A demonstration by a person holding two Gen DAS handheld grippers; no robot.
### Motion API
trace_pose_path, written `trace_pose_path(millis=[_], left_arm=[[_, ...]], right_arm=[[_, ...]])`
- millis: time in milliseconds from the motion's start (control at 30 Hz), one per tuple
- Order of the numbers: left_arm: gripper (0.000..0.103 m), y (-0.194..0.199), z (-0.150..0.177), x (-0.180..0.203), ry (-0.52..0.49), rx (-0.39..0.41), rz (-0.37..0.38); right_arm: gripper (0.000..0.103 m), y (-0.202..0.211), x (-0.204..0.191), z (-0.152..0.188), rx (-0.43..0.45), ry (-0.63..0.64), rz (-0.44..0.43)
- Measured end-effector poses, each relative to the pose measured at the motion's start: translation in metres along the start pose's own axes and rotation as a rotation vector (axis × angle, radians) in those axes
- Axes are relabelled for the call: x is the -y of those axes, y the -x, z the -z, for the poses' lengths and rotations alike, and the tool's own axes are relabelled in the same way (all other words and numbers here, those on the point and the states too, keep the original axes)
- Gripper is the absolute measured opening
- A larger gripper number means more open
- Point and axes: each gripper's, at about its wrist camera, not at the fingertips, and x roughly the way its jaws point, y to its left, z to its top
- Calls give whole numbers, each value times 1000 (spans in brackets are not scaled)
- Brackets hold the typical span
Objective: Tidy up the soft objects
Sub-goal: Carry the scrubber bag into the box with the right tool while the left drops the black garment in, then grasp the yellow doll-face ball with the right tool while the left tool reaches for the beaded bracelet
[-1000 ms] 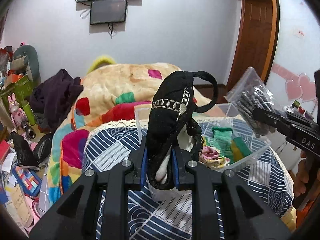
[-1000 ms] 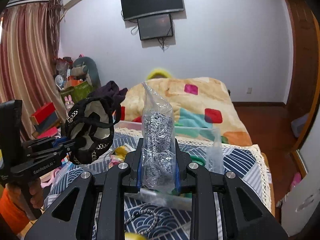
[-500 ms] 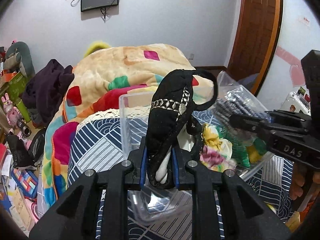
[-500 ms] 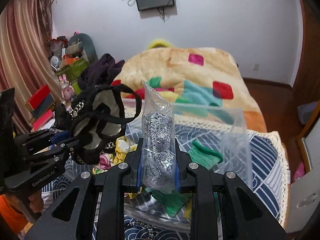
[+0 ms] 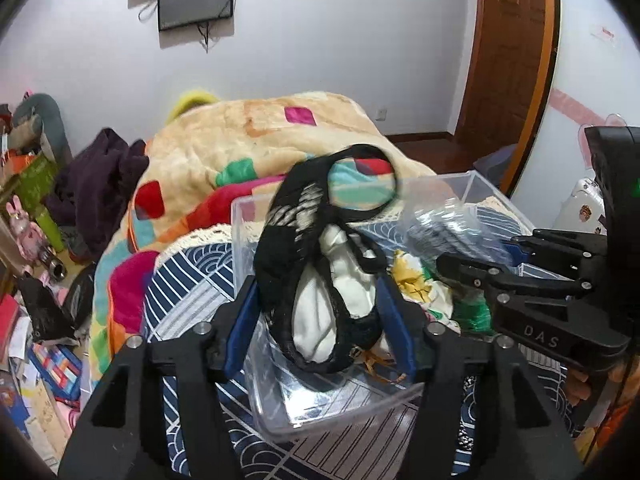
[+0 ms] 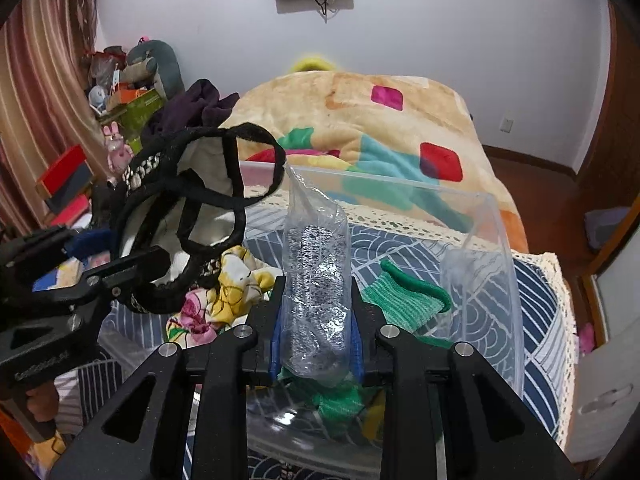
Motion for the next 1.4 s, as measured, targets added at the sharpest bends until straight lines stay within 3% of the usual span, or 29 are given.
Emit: trace_pose_path(millis=[167, 367, 567, 733, 833, 1267, 1400], left_arm=[[61, 10, 1, -3, 9, 1, 32], [70, 31, 4, -6, 27, 26, 62], [82, 57, 15, -1, 27, 60, 76], [92, 73, 30, 5, 9, 80, 54], [92, 76, 42, 9, 6, 64, 64], [93, 67, 103, 16, 30, -63, 84], [90, 65, 111, 18, 55, -73, 114]], right_arm=[[51, 18, 0, 4, 48, 3, 17], [69, 46, 2, 6, 125, -5, 34], [79, 76, -1, 9, 223, 4, 48], [80, 94, -5, 22, 265, -6, 44], [80, 98, -9, 34, 257, -11, 31], [80, 78, -28, 97, 130, -25, 13], [72, 66, -28, 110, 81, -31, -19]])
